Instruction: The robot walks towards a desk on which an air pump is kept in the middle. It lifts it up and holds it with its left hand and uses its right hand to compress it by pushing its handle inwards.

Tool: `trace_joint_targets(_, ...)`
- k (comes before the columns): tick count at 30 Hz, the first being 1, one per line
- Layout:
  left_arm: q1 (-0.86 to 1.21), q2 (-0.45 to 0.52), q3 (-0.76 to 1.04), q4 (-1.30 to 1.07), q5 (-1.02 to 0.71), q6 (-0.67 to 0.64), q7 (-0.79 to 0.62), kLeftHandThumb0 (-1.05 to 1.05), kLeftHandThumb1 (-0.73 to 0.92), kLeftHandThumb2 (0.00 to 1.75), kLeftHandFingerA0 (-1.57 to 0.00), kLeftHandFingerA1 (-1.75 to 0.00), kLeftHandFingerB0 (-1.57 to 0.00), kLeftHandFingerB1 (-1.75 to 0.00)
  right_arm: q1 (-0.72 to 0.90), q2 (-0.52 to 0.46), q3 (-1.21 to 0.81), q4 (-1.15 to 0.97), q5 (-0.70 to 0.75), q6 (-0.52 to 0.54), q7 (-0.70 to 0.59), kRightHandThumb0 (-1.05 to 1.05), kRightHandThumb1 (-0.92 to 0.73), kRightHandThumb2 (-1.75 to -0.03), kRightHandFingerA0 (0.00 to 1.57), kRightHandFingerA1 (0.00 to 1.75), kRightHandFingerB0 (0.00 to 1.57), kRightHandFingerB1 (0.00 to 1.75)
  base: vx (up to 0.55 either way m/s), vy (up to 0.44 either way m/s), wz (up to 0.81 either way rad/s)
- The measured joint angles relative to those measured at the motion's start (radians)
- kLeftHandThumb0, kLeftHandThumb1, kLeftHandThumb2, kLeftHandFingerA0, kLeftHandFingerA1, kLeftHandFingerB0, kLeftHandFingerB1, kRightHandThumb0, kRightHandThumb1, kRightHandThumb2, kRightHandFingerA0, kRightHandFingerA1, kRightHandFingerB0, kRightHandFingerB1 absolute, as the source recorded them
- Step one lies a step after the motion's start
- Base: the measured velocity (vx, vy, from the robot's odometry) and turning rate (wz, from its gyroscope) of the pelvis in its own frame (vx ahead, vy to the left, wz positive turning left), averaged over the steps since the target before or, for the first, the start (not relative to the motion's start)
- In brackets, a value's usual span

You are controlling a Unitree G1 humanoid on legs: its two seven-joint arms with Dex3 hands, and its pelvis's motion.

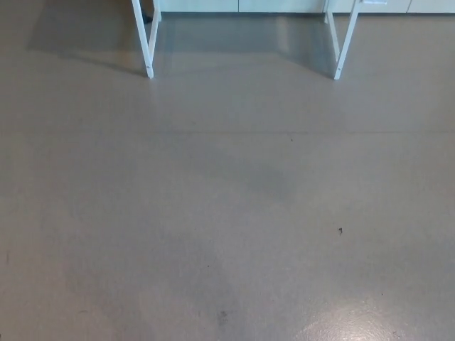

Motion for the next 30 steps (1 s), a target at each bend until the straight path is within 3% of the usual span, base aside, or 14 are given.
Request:
trace_joint_targets(1, 0.000, 0.000, 0.000, 0.002, 0.000, -0.002, 0.000, -0.66, 0.72, 0.71, -0.49, -0.41, -0.36, -0.36, 0.000, 0.000, 0.000, 0.002, 0.000, -0.002, 0.000, -0.63, -0.77, -0.66, 0.44, 0.43, 0.33, 0.35, 0.00, 0.000, 0.00)
trace_joint_targets(2, 0.000, 0.000, 0.000, 0.006, 0.000, -0.009, 0.000, -0.62, 0.81, 0.65, -0.52, -0.36, -0.38, -0.32, 0.000, 0.000, -0.001, 0.006, -0.001, -0.006, 0.000, -0.63, -0.77, -0.66, 0.44, 0.43, 0.33, 0.35, 0.00, 0.000, 0.00)
trace_joint_targets(3, 0.001, 0.000, 0.001, 0.010, -0.001, -0.010, 0.000, -0.62, 0.81, 0.65, -0.52, -0.36, -0.38, -0.32, 0.000, 0.000, -0.001, 0.009, -0.001, -0.010, -0.001, -0.63, -0.77, -0.66, 0.44, 0.43, 0.33, 0.35, 0.00, 0.000, 0.00)
trace_joint_targets(4, 0.002, 0.000, 0.001, 0.015, -0.001, -0.014, 0.000, -0.68, 0.76, 0.70, -0.42, -0.37, -0.32, -0.33, 0.000, 0.000, 0.000, 0.013, -0.002, -0.013, -0.001, -0.61, -0.81, -0.64, 0.45, 0.42, 0.37, 0.35, 0.00, 0.000, 0.00)
trace_joint_targets(18, 0.000, 0.002, -0.003, 0.032, -0.002, -0.041, -0.001, -0.60, 0.81, 0.65, -0.46, -0.36, -0.37, -0.33, -0.001, -0.005, 0.000, 0.027, -0.004, -0.033, -0.005, -0.62, -0.81, -0.64, 0.46, 0.43, 0.37, 0.36, 0.04, -0.019, 0.05)
trace_joint_targets(23, 0.002, 0.003, -0.007, 0.034, -0.001, -0.047, -0.001, -0.61, 0.80, 0.65, -0.45, -0.35, -0.35, -0.32, -0.001, -0.009, -0.002, 0.029, -0.004, -0.037, -0.005, -0.64, -0.76, -0.66, 0.44, 0.43, 0.35, 0.36, 0.16, 0.177, -0.14)
trace_joint_targets(30, 0.002, 0.017, 0.004, 0.033, -0.004, -0.053, -0.003, -0.60, 0.79, 0.64, -0.46, -0.35, -0.35, -0.32, -0.001, 0.003, -0.002, 0.030, -0.004, -0.040, -0.003, -0.62, -0.81, -0.64, 0.45, 0.43, 0.36, 0.36, 0.21, 0.222, 0.02)
